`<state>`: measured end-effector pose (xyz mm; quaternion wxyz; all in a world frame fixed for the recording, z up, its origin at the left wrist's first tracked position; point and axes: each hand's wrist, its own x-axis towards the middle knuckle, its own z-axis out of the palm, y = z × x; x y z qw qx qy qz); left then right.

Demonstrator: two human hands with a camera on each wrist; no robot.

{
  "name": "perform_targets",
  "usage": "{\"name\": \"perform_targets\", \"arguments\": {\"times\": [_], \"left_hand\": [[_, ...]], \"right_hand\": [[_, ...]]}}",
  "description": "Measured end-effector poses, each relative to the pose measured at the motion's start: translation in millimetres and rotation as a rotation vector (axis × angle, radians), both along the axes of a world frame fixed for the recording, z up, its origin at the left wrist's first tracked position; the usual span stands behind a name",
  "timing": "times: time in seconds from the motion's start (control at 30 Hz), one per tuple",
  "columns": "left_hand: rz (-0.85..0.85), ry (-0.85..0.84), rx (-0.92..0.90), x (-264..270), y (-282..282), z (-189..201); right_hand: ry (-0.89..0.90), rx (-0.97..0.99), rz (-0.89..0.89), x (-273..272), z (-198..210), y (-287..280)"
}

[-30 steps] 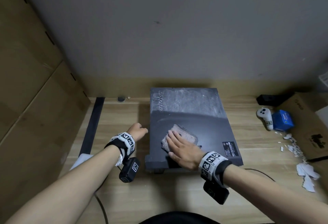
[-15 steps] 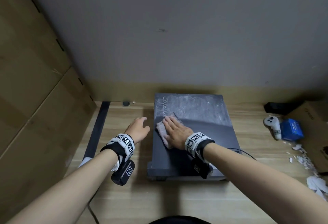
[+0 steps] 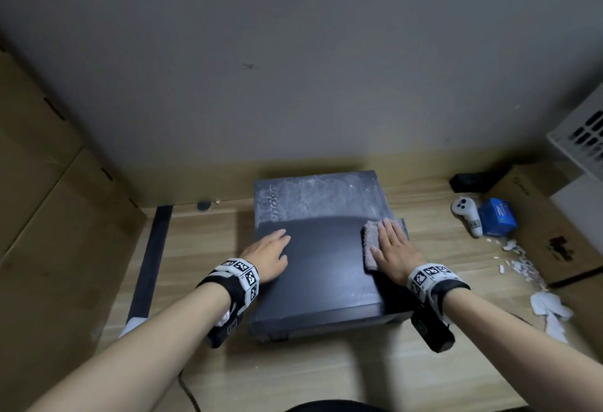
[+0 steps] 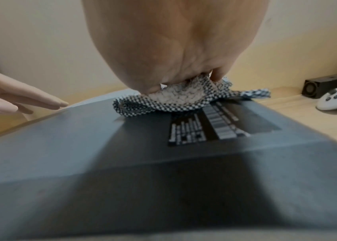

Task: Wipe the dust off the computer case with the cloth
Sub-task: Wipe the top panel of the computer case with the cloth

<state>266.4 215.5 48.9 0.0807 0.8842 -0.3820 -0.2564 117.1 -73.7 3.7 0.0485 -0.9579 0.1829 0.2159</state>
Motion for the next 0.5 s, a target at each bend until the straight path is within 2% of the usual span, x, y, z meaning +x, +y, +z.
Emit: {"name": "perform_targets", "arguments": {"times": [0.2,0.37,0.5], "left_hand": [[-0.097,-0.101,0.069,3.9,-9.0,-2.3],[-0.201,-0.131,0.180,6.3,-12.2,-7.7],[-0.212,-0.139,0.224,5.4,-15.1,-11.0]], "right_hand": [[-0.090,0.129,-0.079,-17.2,13.5,16.4],[0.005,0.194,-0.101,-16.4,12.7,19.2],[0.057,0.199,-0.098,1.7,20.4,10.4]]}}
